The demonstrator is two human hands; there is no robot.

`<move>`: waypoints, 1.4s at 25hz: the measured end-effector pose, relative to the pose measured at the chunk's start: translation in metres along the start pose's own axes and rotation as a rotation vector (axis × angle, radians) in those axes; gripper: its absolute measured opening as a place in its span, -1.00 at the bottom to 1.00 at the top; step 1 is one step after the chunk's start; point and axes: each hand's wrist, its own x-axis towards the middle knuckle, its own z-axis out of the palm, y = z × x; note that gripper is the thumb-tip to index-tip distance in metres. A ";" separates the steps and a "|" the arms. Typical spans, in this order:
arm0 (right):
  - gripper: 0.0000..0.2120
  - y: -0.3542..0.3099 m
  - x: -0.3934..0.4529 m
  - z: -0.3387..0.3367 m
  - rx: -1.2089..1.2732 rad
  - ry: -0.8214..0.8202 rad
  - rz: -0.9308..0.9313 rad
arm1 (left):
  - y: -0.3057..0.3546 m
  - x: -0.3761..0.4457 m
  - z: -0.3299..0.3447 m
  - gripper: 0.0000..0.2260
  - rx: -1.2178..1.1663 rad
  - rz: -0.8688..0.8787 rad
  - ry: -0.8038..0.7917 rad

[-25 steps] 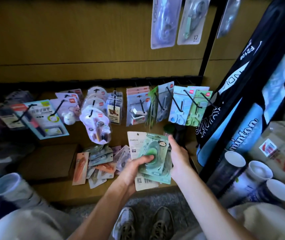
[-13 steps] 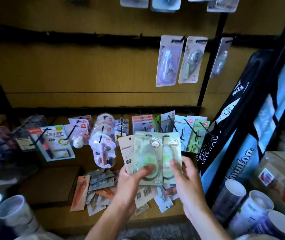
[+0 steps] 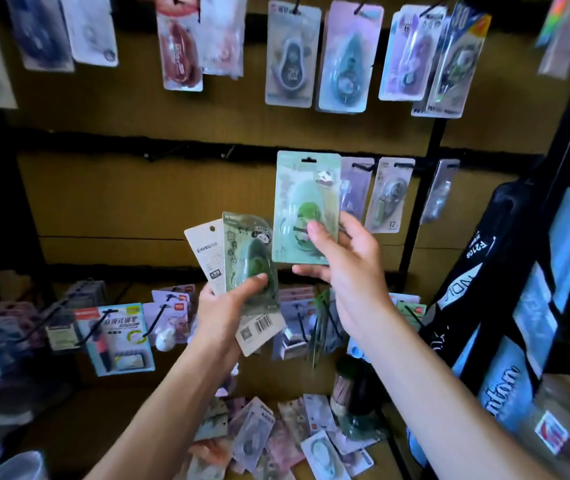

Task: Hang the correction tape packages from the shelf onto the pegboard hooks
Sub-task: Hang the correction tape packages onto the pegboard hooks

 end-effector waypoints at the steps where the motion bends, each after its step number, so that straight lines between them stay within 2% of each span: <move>1: -0.74 0.000 0.008 0.007 0.004 0.008 0.000 | 0.003 0.002 -0.001 -0.71 0.007 0.005 0.006; 9: -0.71 0.019 0.016 0.008 0.065 0.116 0.023 | -0.001 0.008 -0.011 -0.71 0.061 0.011 0.004; 13: -0.74 0.019 0.030 0.014 -0.036 0.132 0.055 | -0.002 0.009 -0.005 -0.70 0.062 0.022 -0.018; 18: -0.80 0.021 0.066 0.013 0.016 0.267 0.278 | -0.002 0.010 -0.001 -0.64 0.031 0.041 -0.039; 20: -0.90 0.031 0.061 0.005 0.003 0.280 0.368 | -0.002 0.009 -0.005 -0.66 0.026 0.046 -0.043; 23: -0.87 0.052 0.029 -0.007 0.010 0.240 0.514 | -0.003 0.007 -0.013 -0.60 0.004 0.044 -0.065; 25: -0.75 0.064 0.003 -0.009 0.074 0.056 0.477 | -0.006 0.005 -0.018 -0.55 0.030 0.069 -0.090; 27: -0.69 0.073 -0.016 -0.009 0.079 -0.142 0.362 | -0.008 0.002 -0.016 -0.60 0.115 0.109 -0.112; 28: -0.68 0.076 -0.022 -0.009 0.076 -0.179 0.316 | -0.009 0.001 -0.013 -0.64 0.148 0.130 -0.115; 32: -0.72 0.077 -0.026 -0.010 0.124 -0.060 0.253 | -0.004 -0.006 0.001 -0.65 0.248 0.220 -0.159; 35: -0.70 0.063 -0.022 -0.008 0.173 -0.043 0.158 | 0.000 -0.009 0.009 -0.71 0.250 0.232 -0.205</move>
